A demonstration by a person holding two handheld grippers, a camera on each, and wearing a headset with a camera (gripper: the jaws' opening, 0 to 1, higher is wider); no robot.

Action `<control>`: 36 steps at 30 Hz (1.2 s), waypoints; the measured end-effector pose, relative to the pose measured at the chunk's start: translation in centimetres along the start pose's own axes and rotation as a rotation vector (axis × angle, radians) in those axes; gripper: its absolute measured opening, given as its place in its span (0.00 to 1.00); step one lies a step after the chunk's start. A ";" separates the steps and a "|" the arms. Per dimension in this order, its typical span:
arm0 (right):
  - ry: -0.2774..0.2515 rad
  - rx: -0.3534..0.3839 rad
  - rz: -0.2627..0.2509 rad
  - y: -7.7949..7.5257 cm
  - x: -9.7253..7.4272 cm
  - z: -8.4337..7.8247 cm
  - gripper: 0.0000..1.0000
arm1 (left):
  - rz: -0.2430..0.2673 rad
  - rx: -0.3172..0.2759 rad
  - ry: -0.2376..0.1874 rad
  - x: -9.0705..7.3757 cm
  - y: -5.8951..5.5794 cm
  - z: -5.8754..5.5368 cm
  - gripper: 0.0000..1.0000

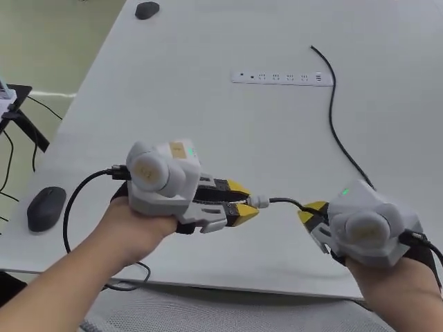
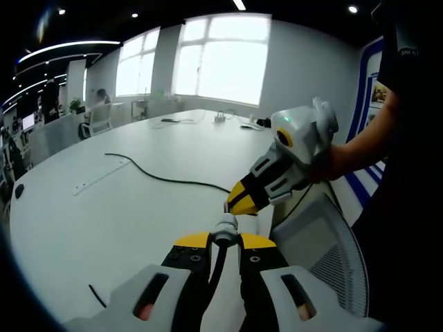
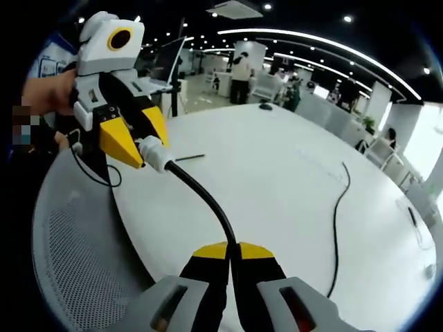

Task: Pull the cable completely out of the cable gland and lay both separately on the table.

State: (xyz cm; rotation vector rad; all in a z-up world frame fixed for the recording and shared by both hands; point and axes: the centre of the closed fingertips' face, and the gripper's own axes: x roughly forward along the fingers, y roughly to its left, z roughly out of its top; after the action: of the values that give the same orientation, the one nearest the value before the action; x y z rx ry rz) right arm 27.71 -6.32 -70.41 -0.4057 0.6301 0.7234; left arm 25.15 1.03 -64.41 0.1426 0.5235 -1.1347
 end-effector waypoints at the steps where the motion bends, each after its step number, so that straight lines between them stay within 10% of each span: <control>1: 0.017 0.022 -0.002 -0.1 0.1 -0.5 0.00 | 0.000 0.000 0.000 0.0 0.0 0.0 0.15; 13: 0.028 0.034 -0.001 -0.1 0.2 -0.9 0.00 | -0.002 -0.009 0.005 -0.4 -0.1 -0.5 0.15; 36: -0.032 -0.189 0.028 1.7 -2.2 1.3 0.08 | 0.018 -0.019 0.012 -1.1 0.1 -1.0 0.15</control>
State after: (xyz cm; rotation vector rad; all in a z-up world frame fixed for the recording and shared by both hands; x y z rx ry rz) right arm 25.74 -5.47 -68.24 -0.5591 0.5395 0.8179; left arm 24.61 2.33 -64.82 0.1377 0.5427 -1.1119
